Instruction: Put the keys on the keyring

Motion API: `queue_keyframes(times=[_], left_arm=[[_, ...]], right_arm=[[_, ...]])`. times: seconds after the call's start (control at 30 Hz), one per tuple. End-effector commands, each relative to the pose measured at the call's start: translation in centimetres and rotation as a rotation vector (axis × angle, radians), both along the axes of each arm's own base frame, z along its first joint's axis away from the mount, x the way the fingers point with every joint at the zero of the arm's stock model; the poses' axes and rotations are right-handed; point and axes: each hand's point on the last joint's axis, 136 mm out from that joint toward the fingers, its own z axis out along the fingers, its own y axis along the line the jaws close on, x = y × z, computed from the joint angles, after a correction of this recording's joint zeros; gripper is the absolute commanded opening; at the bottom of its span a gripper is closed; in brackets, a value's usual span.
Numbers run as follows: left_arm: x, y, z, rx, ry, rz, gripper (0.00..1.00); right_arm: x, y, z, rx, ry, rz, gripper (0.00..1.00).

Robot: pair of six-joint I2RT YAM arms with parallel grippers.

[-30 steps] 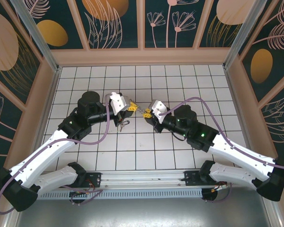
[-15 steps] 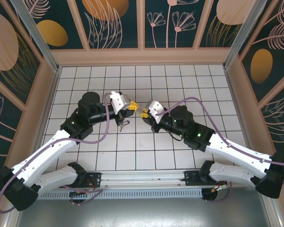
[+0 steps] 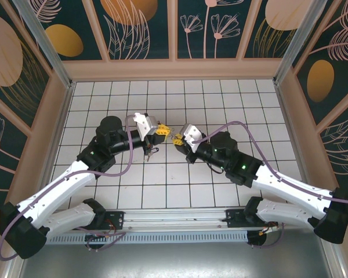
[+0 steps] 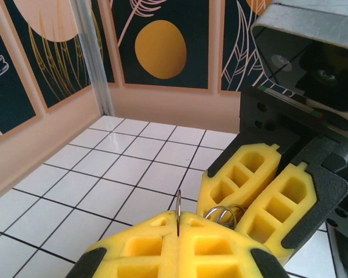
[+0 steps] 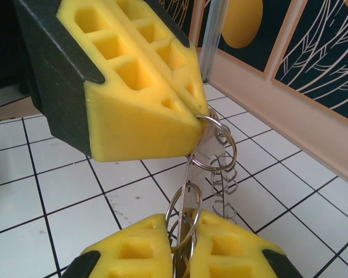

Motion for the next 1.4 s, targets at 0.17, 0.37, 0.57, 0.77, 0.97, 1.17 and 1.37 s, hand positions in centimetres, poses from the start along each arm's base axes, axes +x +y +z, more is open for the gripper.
queue_keyframes(times=[0.17,0.37,0.57,0.77,0.97,1.17,1.37], left_arm=[[-0.5,0.0,1.6,-0.102,-0.016,-0.017,0.0],[-0.7,0.0,2.1,-0.129,-0.026,-0.025,0.0],[-1.5,0.3,2.9,-0.176,-0.052,-0.049,0.0],[-3.1,0.8,4.2,-0.219,-0.101,-0.096,0.0],[-4.3,0.9,4.8,-0.232,-0.118,-0.142,0.0],[-5.3,0.7,5.3,-0.25,-0.117,-0.205,0.0],[-6.3,0.5,5.8,-0.261,-0.116,-0.27,0.0]], right_arm=[[-4.1,1.5,4.9,0.155,-0.129,0.174,0.0],[-5.1,1.1,5.8,0.2,-0.143,0.216,0.18],[-6.7,0.9,6.6,0.229,-0.129,0.281,0.24],[-8.2,-0.3,8.6,0.283,-0.142,0.279,0.29],[-9.0,-2.9,11.9,0.392,-0.196,0.255,0.29],[-7.1,-3.3,11.5,0.321,-0.203,0.155,0.26],[-5.7,-3.4,10.6,0.292,-0.184,0.125,0.23]])
